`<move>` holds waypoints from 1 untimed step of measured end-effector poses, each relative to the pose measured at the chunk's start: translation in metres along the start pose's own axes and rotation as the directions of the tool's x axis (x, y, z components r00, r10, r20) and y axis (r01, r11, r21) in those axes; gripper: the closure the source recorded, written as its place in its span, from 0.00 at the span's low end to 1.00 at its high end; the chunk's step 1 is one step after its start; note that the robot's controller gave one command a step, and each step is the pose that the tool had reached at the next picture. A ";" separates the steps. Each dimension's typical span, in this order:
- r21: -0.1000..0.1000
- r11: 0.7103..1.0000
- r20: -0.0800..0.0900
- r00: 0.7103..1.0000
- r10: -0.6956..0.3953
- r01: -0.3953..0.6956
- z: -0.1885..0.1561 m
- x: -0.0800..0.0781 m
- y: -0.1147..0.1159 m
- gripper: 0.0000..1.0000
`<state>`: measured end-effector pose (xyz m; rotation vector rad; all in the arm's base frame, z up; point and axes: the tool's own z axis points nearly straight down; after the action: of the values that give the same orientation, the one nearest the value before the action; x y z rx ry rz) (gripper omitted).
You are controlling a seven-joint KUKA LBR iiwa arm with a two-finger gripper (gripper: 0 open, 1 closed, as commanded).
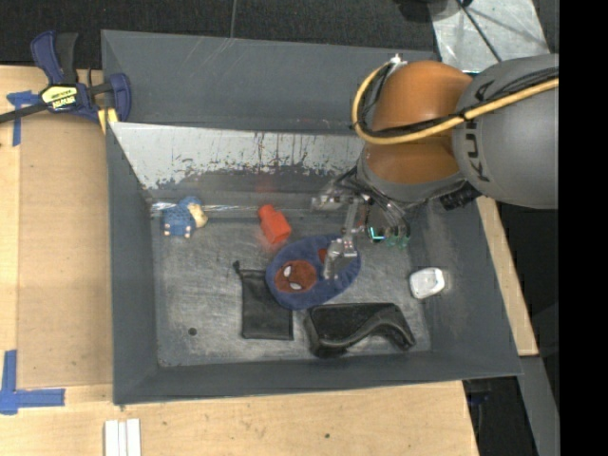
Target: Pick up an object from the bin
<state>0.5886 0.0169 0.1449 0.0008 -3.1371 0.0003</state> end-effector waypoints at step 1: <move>-0.004 1.000 0.006 1.000 0.002 -0.002 0.061 -0.010 -0.036 0.00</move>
Offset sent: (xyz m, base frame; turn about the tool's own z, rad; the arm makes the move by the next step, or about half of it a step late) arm 0.0085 -0.0356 -0.0611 -0.0032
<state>0.5985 -0.0193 0.0835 -0.0024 -3.1430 -0.0060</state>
